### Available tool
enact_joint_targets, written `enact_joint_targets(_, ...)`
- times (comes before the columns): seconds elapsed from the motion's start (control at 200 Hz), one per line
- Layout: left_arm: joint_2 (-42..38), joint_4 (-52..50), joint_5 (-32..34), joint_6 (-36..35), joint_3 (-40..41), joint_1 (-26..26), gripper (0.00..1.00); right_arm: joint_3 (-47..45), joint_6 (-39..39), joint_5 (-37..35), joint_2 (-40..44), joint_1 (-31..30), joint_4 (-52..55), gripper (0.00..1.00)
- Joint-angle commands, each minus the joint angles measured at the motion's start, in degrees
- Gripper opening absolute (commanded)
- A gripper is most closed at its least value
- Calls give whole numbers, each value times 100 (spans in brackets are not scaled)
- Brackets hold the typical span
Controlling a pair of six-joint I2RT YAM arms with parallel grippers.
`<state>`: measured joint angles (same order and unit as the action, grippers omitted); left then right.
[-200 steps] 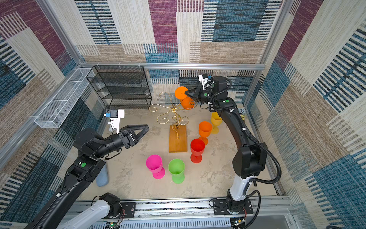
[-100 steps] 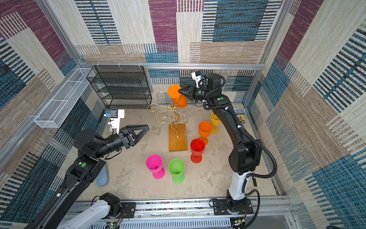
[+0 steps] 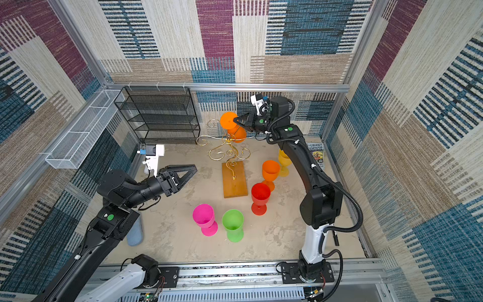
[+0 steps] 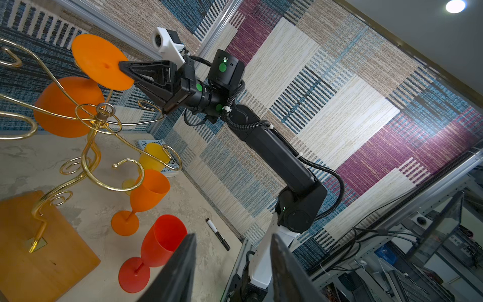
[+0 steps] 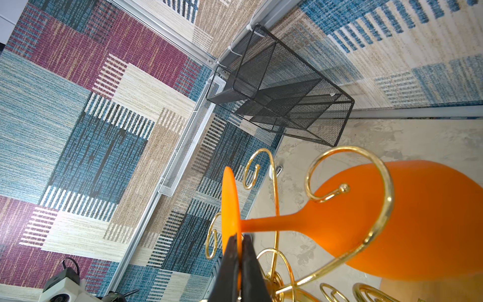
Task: Take the wine glass off the wine glass rack
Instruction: Pick up the wine glass from the wine glass rack.
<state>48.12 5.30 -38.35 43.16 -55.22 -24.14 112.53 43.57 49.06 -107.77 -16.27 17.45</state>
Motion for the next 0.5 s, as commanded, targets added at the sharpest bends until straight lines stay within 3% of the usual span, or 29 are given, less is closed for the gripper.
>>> enact_joint_targets(0.0,13,173,-111,-81,-16,2,48,80,-33,24,31,-51,-172,0)
enact_joint_targets(0.25,22,163,-130,-53,-50,1,48,856,-68,-1,-493,-104,143,0)
enact_joint_targets(0.491,-27,35,-103,-116,-68,6,49,2271,4,100,-1380,-98,630,0)
